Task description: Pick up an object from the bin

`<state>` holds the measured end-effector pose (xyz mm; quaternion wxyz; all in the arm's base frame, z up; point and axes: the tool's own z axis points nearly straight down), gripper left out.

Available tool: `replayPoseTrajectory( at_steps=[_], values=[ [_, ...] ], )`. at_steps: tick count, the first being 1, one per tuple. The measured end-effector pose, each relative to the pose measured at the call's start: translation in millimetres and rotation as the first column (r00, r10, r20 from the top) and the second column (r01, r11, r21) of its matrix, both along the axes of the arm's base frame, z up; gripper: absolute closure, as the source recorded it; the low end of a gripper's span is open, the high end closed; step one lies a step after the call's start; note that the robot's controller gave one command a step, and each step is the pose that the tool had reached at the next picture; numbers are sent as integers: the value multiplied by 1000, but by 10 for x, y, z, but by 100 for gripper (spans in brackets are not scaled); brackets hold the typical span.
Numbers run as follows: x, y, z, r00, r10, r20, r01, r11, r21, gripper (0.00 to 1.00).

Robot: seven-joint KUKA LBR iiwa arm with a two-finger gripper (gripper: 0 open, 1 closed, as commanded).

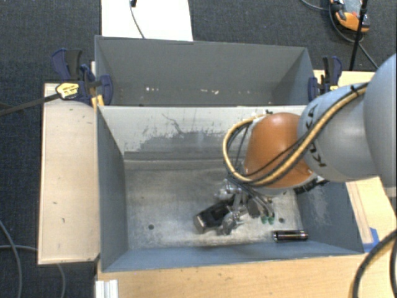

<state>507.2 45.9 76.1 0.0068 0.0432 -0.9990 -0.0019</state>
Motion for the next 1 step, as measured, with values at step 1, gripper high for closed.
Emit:
replayPoseTrajectory(
  at_steps=[1],
  values=[
    [-35, -130, 1858, 999, -42, 12, 42, 999, -3, 100]
  ],
)
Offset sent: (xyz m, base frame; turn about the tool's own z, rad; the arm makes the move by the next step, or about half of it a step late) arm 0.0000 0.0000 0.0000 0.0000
